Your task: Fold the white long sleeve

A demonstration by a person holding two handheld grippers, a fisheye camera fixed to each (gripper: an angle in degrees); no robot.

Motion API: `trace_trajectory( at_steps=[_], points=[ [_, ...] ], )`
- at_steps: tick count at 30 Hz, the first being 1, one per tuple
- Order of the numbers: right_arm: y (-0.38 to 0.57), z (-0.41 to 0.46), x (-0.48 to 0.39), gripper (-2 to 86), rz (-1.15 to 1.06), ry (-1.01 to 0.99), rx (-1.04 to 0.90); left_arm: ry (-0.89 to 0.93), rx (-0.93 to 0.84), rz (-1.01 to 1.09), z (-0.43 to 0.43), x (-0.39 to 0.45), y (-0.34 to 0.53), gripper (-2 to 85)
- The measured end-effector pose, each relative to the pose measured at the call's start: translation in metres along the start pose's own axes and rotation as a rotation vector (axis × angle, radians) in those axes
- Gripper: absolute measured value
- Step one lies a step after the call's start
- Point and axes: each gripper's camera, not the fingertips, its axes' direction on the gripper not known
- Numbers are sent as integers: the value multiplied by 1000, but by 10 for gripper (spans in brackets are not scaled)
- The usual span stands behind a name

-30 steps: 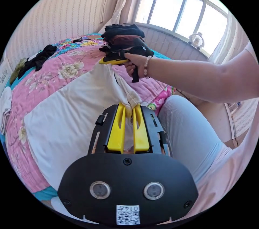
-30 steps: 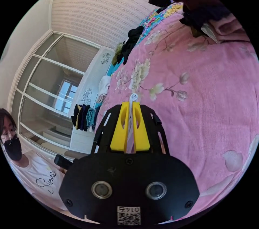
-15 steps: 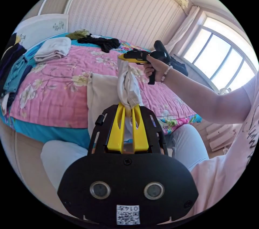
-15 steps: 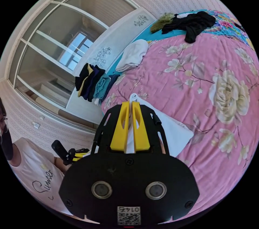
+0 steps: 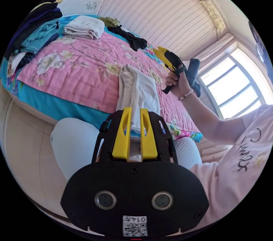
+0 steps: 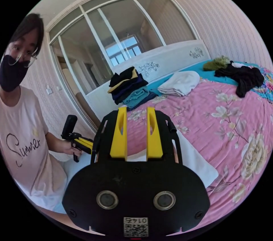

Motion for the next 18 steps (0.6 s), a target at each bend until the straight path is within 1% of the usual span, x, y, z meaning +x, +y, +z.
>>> trace_trajectory(
  at_steps=[4, 7, 10, 13, 16, 18],
  points=[
    [-5, -17, -27, 104, -84, -125, 117, 80, -36, 15, 12, -3, -14, 53],
    [-10, -24, -46, 102, -157, -174, 181, 53, -44, 106, 17, 12, -23, 62],
    [-16, -22, -57, 103, -202, -207, 192, -4, -80, 172, 25, 25, -33, 64],
    [-23, -17, -51, 104, -145, -255, 200, 11, -140, 220, 30, 32, -47, 65],
    [-28, -7, -40, 106, -45, -380, 243, -54, -154, 306, 29, 38, -60, 67],
    [-31, 1, -40, 106, -27, -398, 256, -100, -177, 342, 31, 40, -65, 73]
  ],
)
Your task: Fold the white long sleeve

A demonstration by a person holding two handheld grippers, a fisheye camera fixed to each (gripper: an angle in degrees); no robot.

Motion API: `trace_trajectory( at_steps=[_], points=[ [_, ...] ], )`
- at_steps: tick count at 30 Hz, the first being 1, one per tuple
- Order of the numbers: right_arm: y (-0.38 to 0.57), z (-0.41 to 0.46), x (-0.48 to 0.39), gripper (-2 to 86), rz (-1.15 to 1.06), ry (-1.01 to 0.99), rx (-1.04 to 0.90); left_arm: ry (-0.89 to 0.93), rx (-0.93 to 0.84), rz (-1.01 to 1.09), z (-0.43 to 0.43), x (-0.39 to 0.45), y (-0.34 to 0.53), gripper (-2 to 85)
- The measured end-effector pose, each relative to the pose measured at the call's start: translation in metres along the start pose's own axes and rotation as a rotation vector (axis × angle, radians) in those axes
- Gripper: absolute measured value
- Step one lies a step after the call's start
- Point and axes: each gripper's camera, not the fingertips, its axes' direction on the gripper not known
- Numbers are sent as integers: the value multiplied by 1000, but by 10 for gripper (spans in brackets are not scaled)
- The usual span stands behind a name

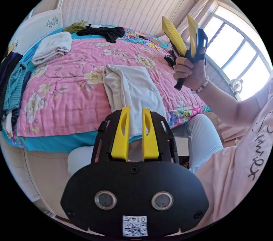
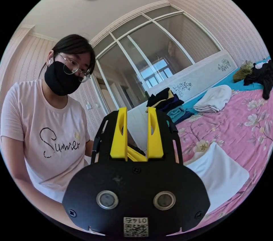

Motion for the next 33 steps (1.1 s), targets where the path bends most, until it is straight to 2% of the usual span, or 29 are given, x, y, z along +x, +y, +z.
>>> trace_trajectory(
  at_steps=[4, 8, 12, 18, 20, 22, 25, 28, 30, 33],
  points=[
    [-6, 19, 19, 88, 51, 134, -70, -97, -89, 65, 12, 5, -9, 78],
    [-15, 45, 61, 74, 165, 536, -282, -87, -209, 52, 36, 4, -16, 63],
    [-28, 89, 97, 48, 213, 635, -459, -106, -269, 40, 46, 2, -29, 48],
    [-48, 174, 145, 20, 234, 676, -664, -89, -398, 26, 64, -2, -46, -2],
    [-46, 206, 164, 21, 251, 701, -831, -120, -420, 53, 59, 0, -51, -5],
    [-52, 223, 161, 28, 178, 712, -883, -159, -438, 71, 52, 0, -52, -4],
    [-83, 227, 134, 59, 8, 653, -772, -99, -389, 52, 32, -5, -53, 10],
    [-113, 213, 123, 119, -52, 628, -652, -40, -307, 13, 18, -13, -57, 57],
    [-120, 212, 131, 148, -38, 659, -719, -53, -297, 16, 21, -15, -61, 77],
    [-109, 225, 150, 168, 19, 663, -942, -30, -338, -12, 34, -20, -69, 108]
  ],
)
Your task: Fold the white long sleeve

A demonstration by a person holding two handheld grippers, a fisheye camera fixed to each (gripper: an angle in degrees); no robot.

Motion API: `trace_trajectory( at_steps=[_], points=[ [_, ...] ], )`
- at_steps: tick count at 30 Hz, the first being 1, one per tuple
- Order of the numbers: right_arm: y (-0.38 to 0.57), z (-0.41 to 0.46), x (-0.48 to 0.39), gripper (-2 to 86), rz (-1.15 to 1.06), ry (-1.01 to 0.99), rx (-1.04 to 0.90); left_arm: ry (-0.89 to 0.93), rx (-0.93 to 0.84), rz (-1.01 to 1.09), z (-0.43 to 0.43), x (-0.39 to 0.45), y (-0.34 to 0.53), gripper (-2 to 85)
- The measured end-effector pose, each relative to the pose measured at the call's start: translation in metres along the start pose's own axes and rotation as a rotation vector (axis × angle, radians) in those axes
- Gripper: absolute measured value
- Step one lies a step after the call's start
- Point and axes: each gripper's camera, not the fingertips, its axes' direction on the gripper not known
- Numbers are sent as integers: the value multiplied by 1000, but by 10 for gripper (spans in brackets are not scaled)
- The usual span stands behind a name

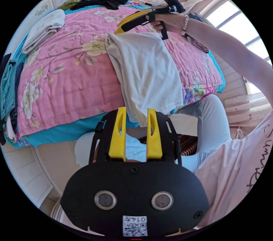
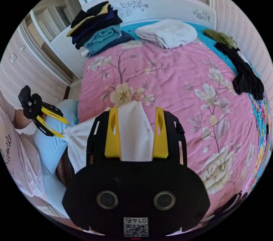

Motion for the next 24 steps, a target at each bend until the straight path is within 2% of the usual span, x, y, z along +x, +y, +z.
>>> trace_trajectory(
  at_steps=[2, 3, 5, 9, 14, 24],
  points=[
    [-3, 24, -5, 158, -21, 3, -155, 52, -37, -41, 13, -6, -7, 111],
    [-4, 28, -7, 153, -20, 1, -170, 64, -65, -49, 19, -7, -9, 112],
    [-5, 25, -15, 109, -23, 4, -136, 93, -198, -90, 38, -15, -20, 109],
    [-4, 7, -21, 42, -7, -59, -130, 146, -211, -79, 41, -19, -27, 71],
    [19, -68, -46, 30, -20, -15, 69, 44, -91, 39, 8, 7, -15, 33],
    [75, -205, -103, 23, -61, 82, 336, -91, 196, 211, -93, 57, 28, 16]
  ],
)
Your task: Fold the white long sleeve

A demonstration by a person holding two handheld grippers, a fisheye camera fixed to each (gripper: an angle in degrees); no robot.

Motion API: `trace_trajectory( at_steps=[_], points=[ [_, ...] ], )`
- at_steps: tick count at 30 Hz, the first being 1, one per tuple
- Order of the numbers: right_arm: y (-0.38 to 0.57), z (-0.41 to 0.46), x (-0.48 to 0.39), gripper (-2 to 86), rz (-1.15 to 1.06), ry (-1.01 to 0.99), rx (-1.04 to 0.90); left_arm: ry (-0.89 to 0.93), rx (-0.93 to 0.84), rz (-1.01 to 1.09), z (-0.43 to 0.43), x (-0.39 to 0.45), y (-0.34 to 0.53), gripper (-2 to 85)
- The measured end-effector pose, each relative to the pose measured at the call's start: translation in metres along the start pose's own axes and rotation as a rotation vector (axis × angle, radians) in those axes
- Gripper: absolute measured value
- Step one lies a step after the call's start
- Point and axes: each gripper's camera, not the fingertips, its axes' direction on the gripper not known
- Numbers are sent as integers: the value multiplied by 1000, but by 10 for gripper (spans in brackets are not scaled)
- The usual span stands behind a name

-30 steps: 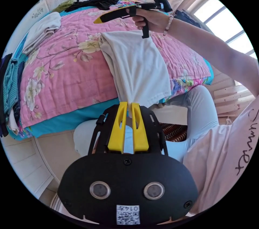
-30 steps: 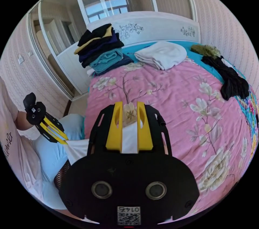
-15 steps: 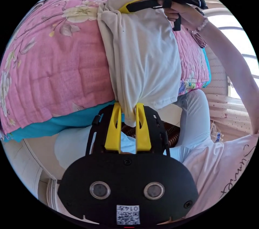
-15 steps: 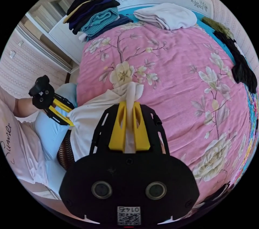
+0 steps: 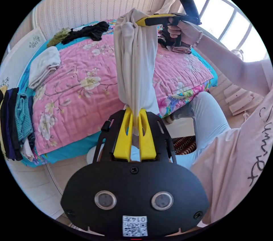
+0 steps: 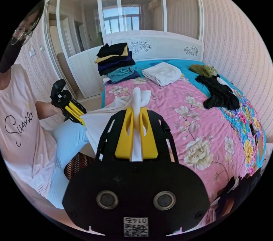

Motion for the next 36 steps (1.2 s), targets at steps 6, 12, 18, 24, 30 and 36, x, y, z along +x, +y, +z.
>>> trace_trajectory(
  at_steps=[6, 12, 18, 24, 30, 36],
  points=[
    [-13, -65, -24, 21, 10, 92, 87, -23, 147, 77, -55, 14, 0, 14],
    [-49, -89, -15, 21, 32, 164, 92, 53, 294, 62, -92, -20, -15, 7],
    [-123, -67, 20, 23, -59, 225, 57, 127, 445, -22, -97, -82, -46, 5],
    [-277, 45, 82, 42, -197, 206, -134, -76, 593, -317, -98, -219, -81, 22],
    [-310, 200, 133, 128, 128, 302, -175, -268, 339, -812, -5, -400, -89, 57],
    [-199, 224, 141, 113, 81, 128, -202, -258, 387, -797, 14, -391, -67, 64]
  ],
)
